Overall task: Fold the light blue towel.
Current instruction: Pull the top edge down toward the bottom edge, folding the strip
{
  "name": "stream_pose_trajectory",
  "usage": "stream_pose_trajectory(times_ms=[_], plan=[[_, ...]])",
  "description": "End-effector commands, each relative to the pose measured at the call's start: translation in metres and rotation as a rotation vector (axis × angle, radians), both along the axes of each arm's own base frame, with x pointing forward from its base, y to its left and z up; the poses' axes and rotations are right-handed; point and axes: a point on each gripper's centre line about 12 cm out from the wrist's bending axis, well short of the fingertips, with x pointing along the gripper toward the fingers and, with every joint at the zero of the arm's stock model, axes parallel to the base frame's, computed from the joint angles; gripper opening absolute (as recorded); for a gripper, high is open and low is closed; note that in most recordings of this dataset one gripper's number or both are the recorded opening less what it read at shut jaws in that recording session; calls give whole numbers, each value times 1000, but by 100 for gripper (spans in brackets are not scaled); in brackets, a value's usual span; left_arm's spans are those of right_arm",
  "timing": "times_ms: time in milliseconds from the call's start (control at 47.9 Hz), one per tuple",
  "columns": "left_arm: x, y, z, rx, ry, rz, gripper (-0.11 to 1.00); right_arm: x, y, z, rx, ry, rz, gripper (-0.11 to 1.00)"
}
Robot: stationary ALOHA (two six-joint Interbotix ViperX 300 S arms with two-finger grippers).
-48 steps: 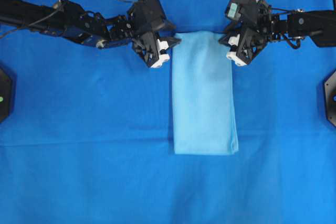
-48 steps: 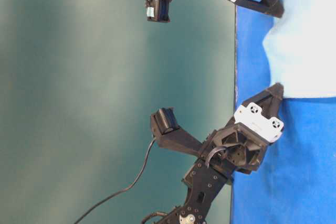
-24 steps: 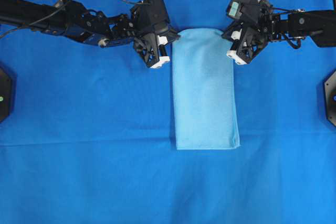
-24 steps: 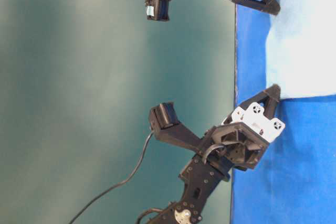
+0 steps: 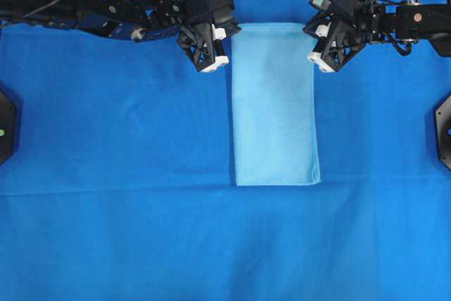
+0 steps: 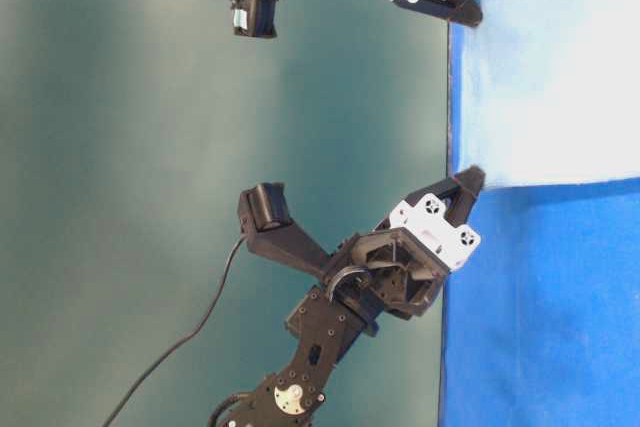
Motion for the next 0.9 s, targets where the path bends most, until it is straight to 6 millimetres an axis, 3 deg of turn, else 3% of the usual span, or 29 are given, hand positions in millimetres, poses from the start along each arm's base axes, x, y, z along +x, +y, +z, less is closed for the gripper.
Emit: stream_pose_trajectory(times_ms=[0, 188, 481, 669, 878], plan=[[4, 1, 24, 17, -46, 1, 3, 2, -4, 12, -17, -32, -12, 5], [0, -18, 42, 15, -24, -43, 3, 3, 8, 29, -30, -71, 3, 5], [-5, -73, 75, 13, -33, -160, 3, -7, 58, 59, -16, -69, 39, 5], [-6, -119, 74, -35, 7, -241, 3, -14, 99, 62, 56, -80, 89, 5], [-7, -169, 62, -74, 53, -335, 3, -14, 130, 55, 119, -74, 131, 5]])
